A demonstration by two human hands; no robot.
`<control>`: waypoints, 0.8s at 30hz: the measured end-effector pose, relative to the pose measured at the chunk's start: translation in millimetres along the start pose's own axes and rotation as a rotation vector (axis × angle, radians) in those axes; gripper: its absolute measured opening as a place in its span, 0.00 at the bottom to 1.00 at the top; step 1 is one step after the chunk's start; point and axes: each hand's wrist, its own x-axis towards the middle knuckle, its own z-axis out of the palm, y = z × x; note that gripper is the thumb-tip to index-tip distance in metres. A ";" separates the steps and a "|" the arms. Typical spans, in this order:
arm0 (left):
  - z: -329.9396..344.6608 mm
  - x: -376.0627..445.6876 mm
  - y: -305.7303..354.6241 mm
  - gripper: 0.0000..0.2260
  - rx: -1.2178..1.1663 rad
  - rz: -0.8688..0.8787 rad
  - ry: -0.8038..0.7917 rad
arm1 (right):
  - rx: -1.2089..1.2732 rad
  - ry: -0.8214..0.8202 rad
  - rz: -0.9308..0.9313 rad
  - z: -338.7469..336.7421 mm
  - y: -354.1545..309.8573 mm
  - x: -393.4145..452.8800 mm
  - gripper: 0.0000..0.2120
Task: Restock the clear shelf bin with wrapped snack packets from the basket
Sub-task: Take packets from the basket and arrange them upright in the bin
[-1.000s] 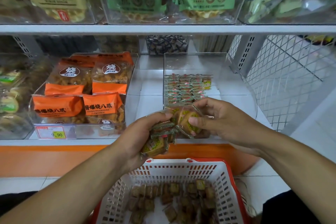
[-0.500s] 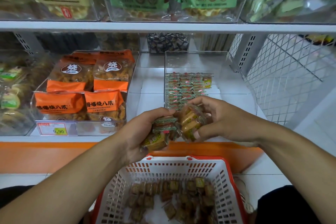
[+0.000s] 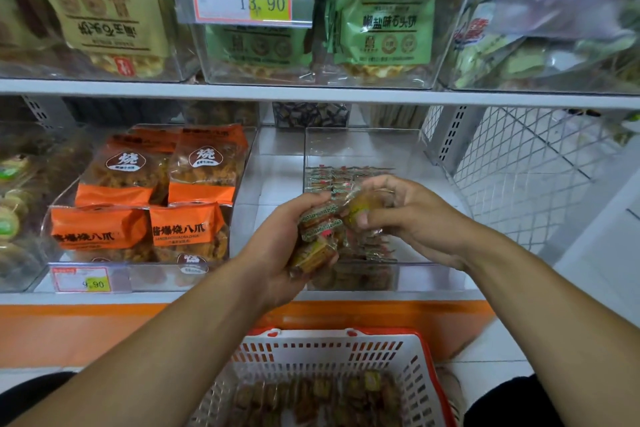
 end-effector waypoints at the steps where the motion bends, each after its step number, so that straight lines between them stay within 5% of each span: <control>1: 0.8 3.0 -0.1 0.10 0.008 0.017 0.001 | 0.011 -0.010 0.017 -1.7 0.1 1.4 0.23; 9: 5.3 22.6 -1.8 0.10 0.090 0.069 -0.018 | -0.147 -0.062 0.060 -19.3 -5.4 8.9 0.23; 14: 10.4 31.8 0.7 0.09 0.081 0.090 0.004 | -0.504 0.095 -0.014 -28.8 -9.9 16.2 0.20; 17: 15.4 38.1 -4.3 0.09 0.105 0.075 0.073 | -0.687 0.321 -0.027 -38.4 -2.9 33.3 0.22; 24: 26.8 46.0 -21.3 0.12 0.045 0.002 0.078 | -0.863 0.515 0.110 -59.7 39.5 79.6 0.25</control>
